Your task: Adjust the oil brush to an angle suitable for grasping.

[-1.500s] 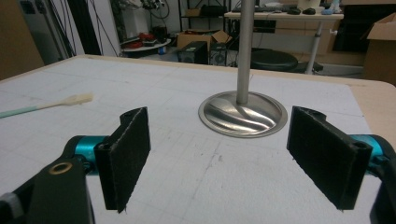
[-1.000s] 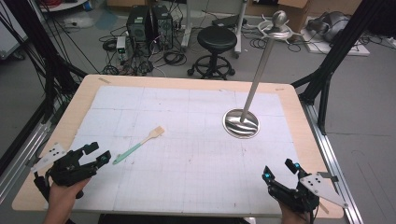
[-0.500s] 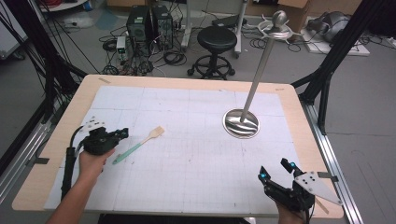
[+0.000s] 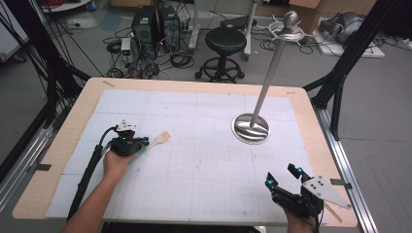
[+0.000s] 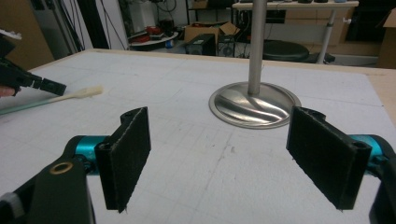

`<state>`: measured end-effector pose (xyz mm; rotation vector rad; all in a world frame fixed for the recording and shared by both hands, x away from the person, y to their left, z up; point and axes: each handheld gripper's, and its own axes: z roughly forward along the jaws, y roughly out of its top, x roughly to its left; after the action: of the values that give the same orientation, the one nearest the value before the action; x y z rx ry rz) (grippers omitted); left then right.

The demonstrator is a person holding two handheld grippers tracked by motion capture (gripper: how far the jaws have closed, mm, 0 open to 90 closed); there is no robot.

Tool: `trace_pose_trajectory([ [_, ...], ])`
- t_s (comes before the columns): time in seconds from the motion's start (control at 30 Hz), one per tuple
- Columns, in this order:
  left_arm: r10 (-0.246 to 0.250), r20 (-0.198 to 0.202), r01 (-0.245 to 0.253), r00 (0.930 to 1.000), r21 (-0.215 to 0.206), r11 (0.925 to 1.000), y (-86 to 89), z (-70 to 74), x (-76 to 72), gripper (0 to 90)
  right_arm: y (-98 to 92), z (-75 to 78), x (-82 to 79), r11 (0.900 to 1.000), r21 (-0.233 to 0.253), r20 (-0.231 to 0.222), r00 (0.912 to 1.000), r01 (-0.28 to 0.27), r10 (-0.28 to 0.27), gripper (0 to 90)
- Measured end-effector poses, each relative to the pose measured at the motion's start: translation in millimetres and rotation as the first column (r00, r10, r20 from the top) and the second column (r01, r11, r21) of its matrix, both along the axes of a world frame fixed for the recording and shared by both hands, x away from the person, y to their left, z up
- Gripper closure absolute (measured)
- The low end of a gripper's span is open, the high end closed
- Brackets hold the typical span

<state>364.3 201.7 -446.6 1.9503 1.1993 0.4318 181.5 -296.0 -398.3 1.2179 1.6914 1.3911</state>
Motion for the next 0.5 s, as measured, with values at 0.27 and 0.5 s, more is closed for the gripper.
trace_pose_trajectory([
  [0.27,-0.014,-0.035,0.013,0.9993,-0.012,0.9998,-4.5,1.6,0.6,89.6,-0.3,0.3,-1.2,1.000,-0.004,0.005,1.0000,0.002,-0.002,21.1],
  [0.5,-0.107,-0.062,0.106,0.9923,-0.019,0.9942,-16.1,3.3,-9.0,89.6,1.2,0.4,-1.3,1.000,-0.022,-0.004,1.0000,-0.007,0.007,23.3],
])
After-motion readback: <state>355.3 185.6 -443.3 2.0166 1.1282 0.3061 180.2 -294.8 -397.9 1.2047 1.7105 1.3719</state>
